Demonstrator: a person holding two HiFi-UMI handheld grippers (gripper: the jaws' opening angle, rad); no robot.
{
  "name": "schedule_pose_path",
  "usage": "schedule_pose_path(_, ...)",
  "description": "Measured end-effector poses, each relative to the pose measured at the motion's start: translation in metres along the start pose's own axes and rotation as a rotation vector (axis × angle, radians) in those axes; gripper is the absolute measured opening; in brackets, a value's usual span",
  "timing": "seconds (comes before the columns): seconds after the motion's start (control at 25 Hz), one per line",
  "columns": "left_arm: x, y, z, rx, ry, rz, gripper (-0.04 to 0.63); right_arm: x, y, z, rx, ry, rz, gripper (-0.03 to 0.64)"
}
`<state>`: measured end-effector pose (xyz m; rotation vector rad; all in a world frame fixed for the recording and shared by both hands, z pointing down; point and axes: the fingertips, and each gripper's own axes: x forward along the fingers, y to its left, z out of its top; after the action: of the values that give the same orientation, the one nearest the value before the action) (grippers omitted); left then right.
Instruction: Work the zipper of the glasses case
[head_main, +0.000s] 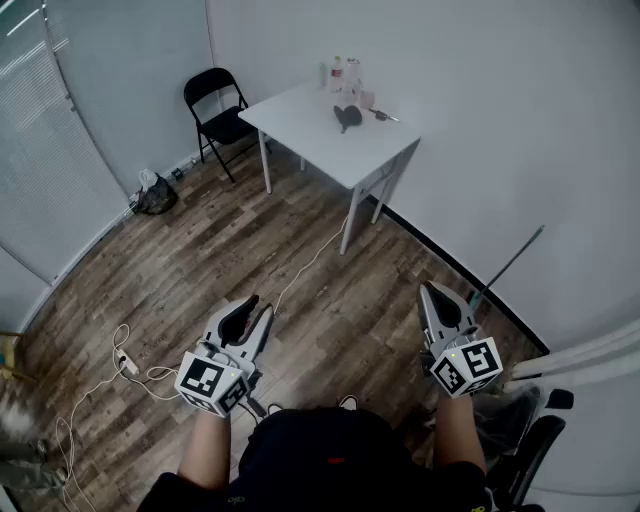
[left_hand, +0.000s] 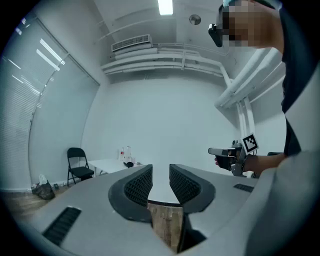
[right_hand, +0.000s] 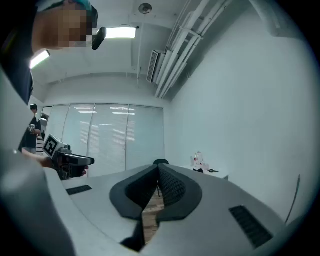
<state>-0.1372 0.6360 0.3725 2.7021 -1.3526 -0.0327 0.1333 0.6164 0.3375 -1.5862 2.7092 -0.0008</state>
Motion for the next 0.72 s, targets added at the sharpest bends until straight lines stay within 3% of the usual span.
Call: schedule_pose_path(0.72, 0.0047, 0.0015, -0.0017, -0.011, 0.011, -0.014, 0.121, 0.0072, 0.0042, -0.0085, 0.028, -0.006, 0.022, 0.021)
